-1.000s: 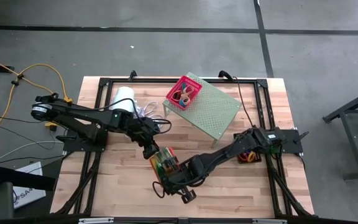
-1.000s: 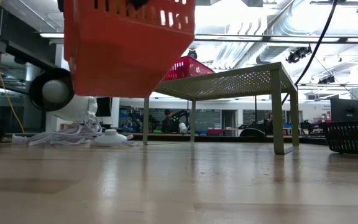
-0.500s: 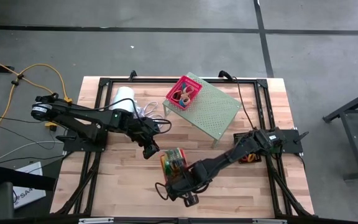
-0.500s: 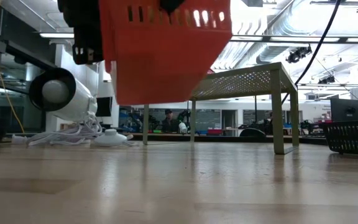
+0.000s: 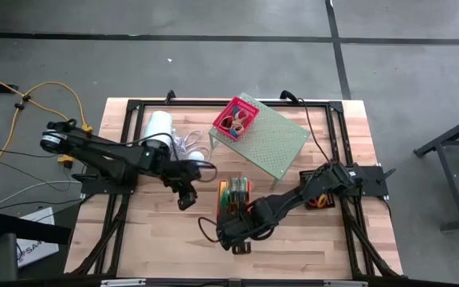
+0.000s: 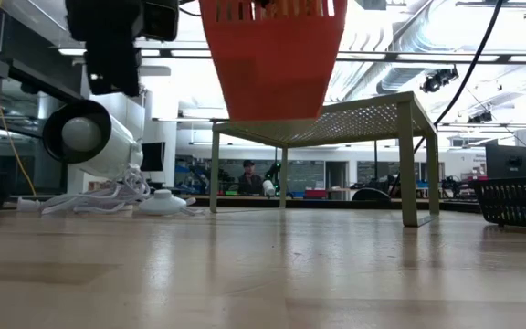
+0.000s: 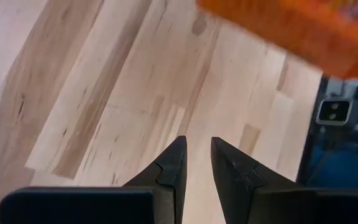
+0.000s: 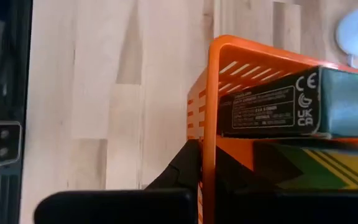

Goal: Pick & Place Office Desk Supplies
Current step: Put the orange bin into the shelf

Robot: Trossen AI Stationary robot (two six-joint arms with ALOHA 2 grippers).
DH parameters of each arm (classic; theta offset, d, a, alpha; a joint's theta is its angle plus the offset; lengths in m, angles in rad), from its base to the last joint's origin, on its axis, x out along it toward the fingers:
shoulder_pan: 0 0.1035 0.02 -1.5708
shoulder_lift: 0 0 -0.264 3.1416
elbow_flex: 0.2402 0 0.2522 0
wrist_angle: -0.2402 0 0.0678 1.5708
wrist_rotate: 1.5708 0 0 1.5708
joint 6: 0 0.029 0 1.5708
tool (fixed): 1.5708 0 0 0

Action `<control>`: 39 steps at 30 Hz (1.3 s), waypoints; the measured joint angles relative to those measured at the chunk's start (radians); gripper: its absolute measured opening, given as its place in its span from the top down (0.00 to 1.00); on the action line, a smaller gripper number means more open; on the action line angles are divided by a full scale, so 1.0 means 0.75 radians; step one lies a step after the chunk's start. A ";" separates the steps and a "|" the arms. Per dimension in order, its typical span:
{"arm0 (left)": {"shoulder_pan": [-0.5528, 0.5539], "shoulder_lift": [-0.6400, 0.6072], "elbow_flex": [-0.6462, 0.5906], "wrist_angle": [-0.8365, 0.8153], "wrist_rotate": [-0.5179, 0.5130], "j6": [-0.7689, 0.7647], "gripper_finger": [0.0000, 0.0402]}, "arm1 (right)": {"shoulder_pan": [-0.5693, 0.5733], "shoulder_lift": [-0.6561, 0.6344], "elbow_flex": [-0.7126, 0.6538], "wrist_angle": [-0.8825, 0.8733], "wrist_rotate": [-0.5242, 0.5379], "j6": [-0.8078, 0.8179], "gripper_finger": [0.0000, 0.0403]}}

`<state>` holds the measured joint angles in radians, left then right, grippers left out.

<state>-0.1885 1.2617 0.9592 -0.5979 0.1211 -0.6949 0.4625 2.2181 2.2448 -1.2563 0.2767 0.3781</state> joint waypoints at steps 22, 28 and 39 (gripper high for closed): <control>-0.499 0.000 -0.203 -0.064 -0.433 -0.177 0.83 | -0.134 -0.109 0.077 -0.225 0.196 0.288 0.99; -0.555 0.000 -0.268 -0.063 -0.466 -0.192 0.83 | -0.171 -0.109 0.078 -0.269 0.227 0.330 0.99; -0.604 0.000 -0.276 -0.061 -0.550 -0.177 0.83 | -0.283 -0.109 0.078 -0.371 0.287 0.306 0.99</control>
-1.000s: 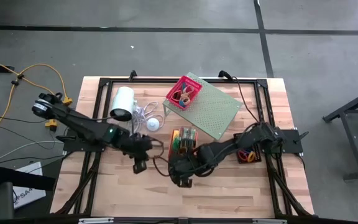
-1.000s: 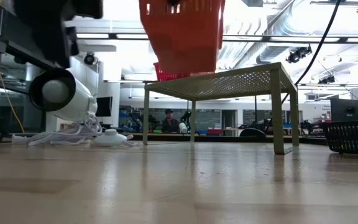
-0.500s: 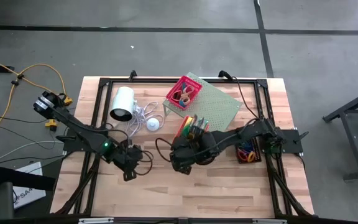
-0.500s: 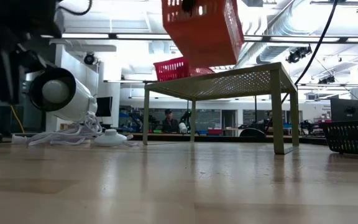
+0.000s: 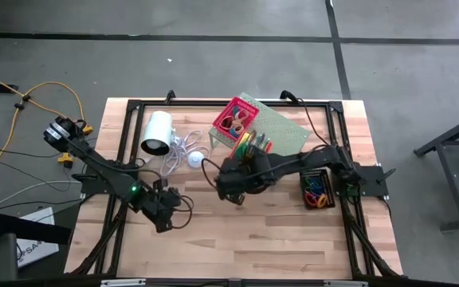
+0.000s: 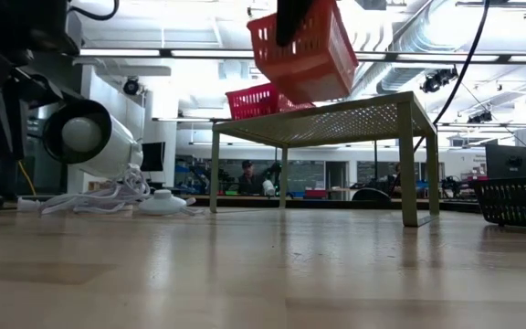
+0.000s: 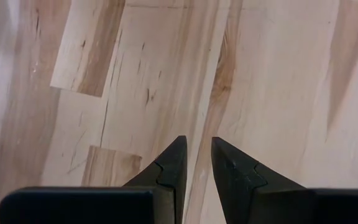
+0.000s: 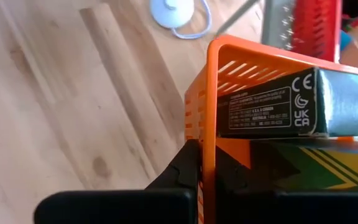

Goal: Pick & Place Office Desk Supplies
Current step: Put the orange bin into the shelf

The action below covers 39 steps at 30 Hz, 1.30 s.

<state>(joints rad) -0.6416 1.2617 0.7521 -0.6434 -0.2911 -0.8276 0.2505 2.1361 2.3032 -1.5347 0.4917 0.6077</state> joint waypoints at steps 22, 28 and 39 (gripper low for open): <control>-0.059 0.000 0.000 -0.001 -0.034 -0.021 0.83 | -0.117 -0.034 -0.001 -0.049 0.011 -0.052 0.99; -0.060 0.000 -0.001 0.000 -0.033 -0.022 0.83 | -0.134 -0.046 -0.089 -0.048 0.015 -0.047 0.99; -0.059 0.000 -0.001 0.001 -0.033 -0.025 0.83 | -0.133 -0.256 -0.407 -0.022 0.037 0.029 0.99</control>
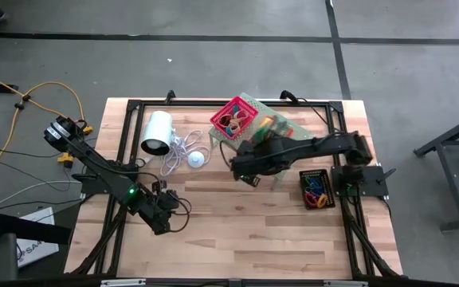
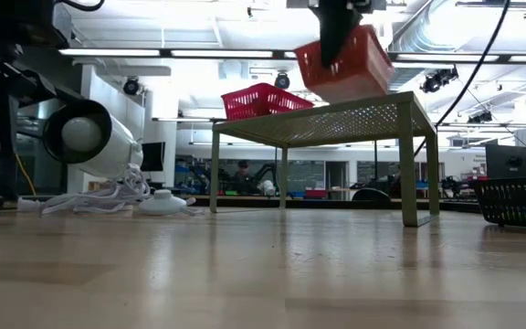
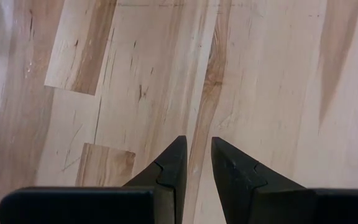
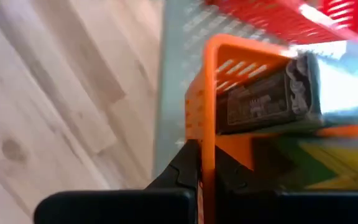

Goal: Pick & Place Office Desk Supplies
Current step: Put the orange bin into the shelf

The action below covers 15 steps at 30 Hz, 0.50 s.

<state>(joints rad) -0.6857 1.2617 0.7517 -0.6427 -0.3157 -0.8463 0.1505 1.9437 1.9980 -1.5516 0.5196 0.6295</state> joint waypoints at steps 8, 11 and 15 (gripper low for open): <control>0.004 -0.001 0.000 0.022 0.004 0.001 0.83 | 0.000 -0.093 -0.100 0.135 0.040 -0.009 0.99; 0.004 -0.001 0.000 0.026 0.004 0.001 0.83 | -0.001 -0.096 -0.117 0.195 0.022 -0.060 0.99; 0.004 -0.001 0.000 0.026 0.004 0.001 0.83 | -0.016 -0.095 -0.157 0.264 0.015 -0.094 0.99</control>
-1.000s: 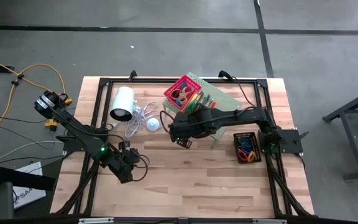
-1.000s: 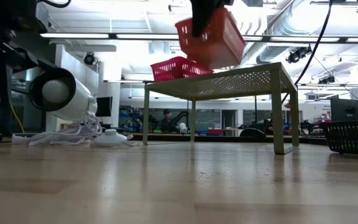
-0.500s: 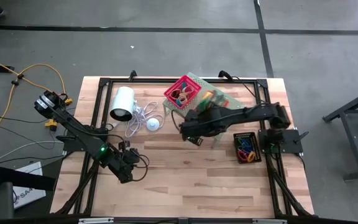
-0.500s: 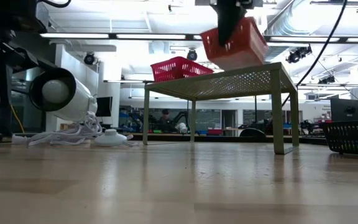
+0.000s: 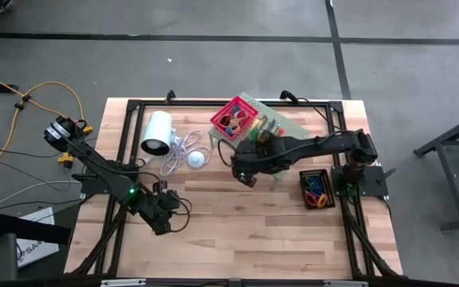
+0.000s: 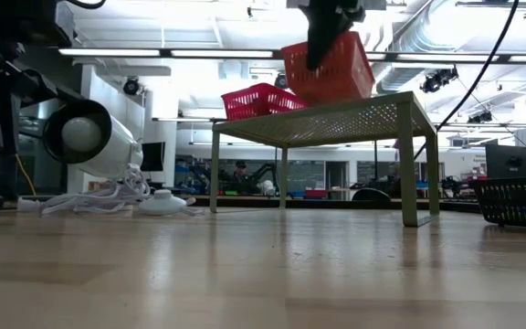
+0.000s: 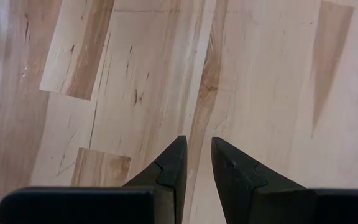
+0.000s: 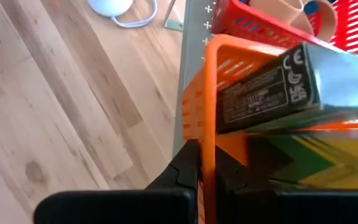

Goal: Pick & Place Office Desk Supplies
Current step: Put the orange bin into the shelf

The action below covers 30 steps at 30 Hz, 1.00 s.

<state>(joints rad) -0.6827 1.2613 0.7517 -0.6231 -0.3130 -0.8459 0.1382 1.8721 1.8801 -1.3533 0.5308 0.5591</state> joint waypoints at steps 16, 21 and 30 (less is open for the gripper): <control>0.000 0.000 0.000 -0.001 0.000 0.001 0.83 | -0.085 0.001 0.000 0.115 -0.050 -0.090 0.99; 0.000 0.000 0.000 -0.001 0.000 0.001 0.83 | -0.092 0.020 0.001 0.152 -0.060 -0.127 0.99; 0.000 0.000 0.000 -0.001 0.000 0.001 0.83 | -0.101 0.065 -0.022 0.151 -0.050 -0.168 0.99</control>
<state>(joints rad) -0.6827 1.2613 0.7517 -0.6239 -0.3130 -0.8452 0.0628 1.9205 1.8638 -1.2401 0.4934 0.4329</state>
